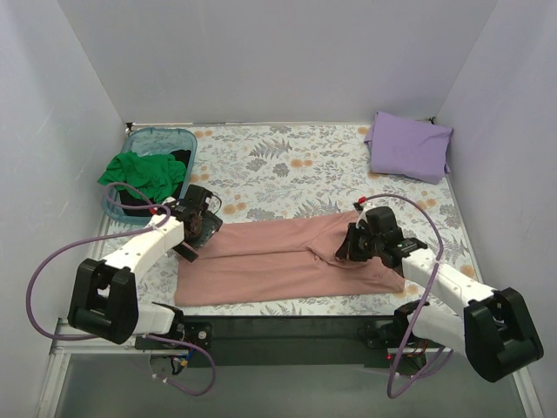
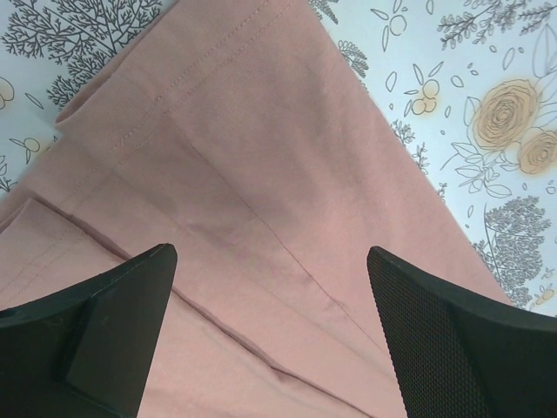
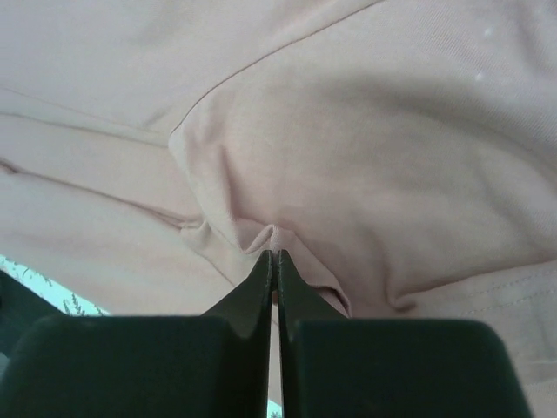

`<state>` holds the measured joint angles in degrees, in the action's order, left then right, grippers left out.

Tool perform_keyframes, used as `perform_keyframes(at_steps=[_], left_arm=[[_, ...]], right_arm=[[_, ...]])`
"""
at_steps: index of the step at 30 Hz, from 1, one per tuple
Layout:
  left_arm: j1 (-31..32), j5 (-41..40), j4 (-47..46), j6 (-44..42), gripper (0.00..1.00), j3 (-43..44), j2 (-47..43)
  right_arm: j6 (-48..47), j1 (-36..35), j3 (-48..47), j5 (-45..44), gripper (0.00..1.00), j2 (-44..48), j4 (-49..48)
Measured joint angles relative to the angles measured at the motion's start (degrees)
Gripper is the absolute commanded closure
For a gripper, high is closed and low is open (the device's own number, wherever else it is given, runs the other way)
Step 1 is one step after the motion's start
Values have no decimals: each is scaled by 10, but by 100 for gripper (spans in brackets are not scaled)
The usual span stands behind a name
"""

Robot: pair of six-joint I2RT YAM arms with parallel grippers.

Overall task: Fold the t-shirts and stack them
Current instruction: Fold the tshirt

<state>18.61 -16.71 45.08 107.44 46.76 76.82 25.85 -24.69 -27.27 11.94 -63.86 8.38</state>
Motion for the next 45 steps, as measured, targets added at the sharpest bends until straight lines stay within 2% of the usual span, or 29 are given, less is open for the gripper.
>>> perform_keyframes(at_steps=[9,11,14,17,18,20,22,23,24,25,26,31,35,40,45], left_arm=[[0,0,0,0,9,-6,-12],[0,0,-1,0,9,-9,-12],[0,0,0,0,9,-14,-12],[0,0,-1,0,9,-14,-12],[0,0,-1,0,9,-14,-12],[0,0,-2,0,9,-14,-12],[0,0,-2,0,9,-14,-12],[0,0,-3,-1,9,-14,-12],[0,0,-3,-1,9,-14,-12],[0,0,-3,-1,9,-14,-12],[0,1,-3,-1,9,-14,-12],[0,2,-5,-1,8,-14,-12],[0,6,-7,-2,7,-14,-12],[0,9,-7,-2,6,-14,-12],[0,9,-8,-3,6,-14,-12]], right_arm=[[45,-58,83,-1,98,116,-6],[62,-75,106,-3,85,137,-10],[87,-94,132,-4,76,161,-10],[106,-103,142,2,73,199,-6],[111,-104,142,4,67,215,-7],[117,-106,141,6,63,246,-6],[117,-107,134,6,45,261,3],[116,-107,125,4,28,265,12],[117,-107,116,0,16,265,19],[112,-107,106,-5,12,260,23],[107,-107,95,-14,3,253,27],[87,-107,31,-59,2,173,37],[71,-107,-6,-79,2,75,31],[60,-107,-10,-46,2,-13,0],[57,-107,1,16,2,-31,-68]])
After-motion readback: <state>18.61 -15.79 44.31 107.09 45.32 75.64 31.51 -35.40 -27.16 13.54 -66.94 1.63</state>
